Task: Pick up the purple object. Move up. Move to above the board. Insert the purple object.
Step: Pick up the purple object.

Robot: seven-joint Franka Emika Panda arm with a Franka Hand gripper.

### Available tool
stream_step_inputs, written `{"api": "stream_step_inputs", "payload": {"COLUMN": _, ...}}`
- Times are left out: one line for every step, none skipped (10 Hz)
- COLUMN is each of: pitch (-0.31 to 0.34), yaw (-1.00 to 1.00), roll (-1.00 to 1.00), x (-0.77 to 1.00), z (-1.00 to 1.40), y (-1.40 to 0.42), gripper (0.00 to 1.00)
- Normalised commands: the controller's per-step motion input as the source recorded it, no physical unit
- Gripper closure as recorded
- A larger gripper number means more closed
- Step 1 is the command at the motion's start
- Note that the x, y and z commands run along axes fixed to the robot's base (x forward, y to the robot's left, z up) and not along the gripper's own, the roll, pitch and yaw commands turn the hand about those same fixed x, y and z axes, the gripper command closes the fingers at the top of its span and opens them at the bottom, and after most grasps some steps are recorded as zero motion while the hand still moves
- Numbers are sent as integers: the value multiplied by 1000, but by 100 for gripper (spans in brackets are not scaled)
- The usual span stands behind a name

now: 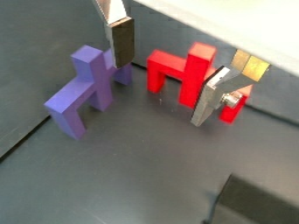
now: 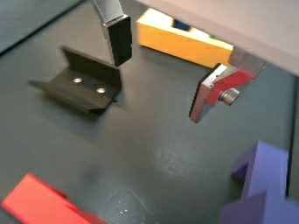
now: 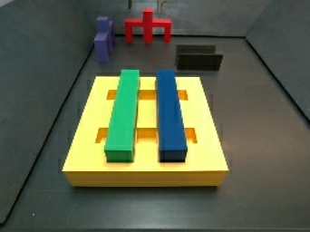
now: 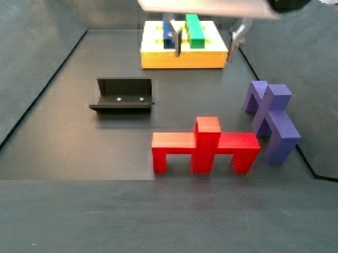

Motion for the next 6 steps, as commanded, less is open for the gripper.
{"api": "stream_step_inputs", "payload": {"pitch": -51, "yaw": -949, "roll": 0, "x": -246, "z": -186, "y": 17, "gripper": 0}}
{"api": "stream_step_inputs", "payload": {"pitch": -30, "yaw": -854, "roll": 116, "x": -317, "z": 0, "y": 0, "gripper": 0}}
{"api": "stream_step_inputs", "payload": {"pitch": -19, "yaw": -814, "roll": 86, "x": -303, "z": 0, "y": 60, "gripper": 0}}
{"api": "stream_step_inputs", "payload": {"pitch": -51, "yaw": -880, "roll": 17, "x": -320, "z": 0, "y": 40, "gripper": 0}}
{"api": "stream_step_inputs", "payload": {"pitch": -46, "yaw": -886, "roll": 11, "x": -320, "z": 3, "y": 34, "gripper": 0}}
{"api": "stream_step_inputs", "payload": {"pitch": -44, "yaw": -829, "roll": 0, "x": -386, "z": 9, "y": 77, "gripper": 0}}
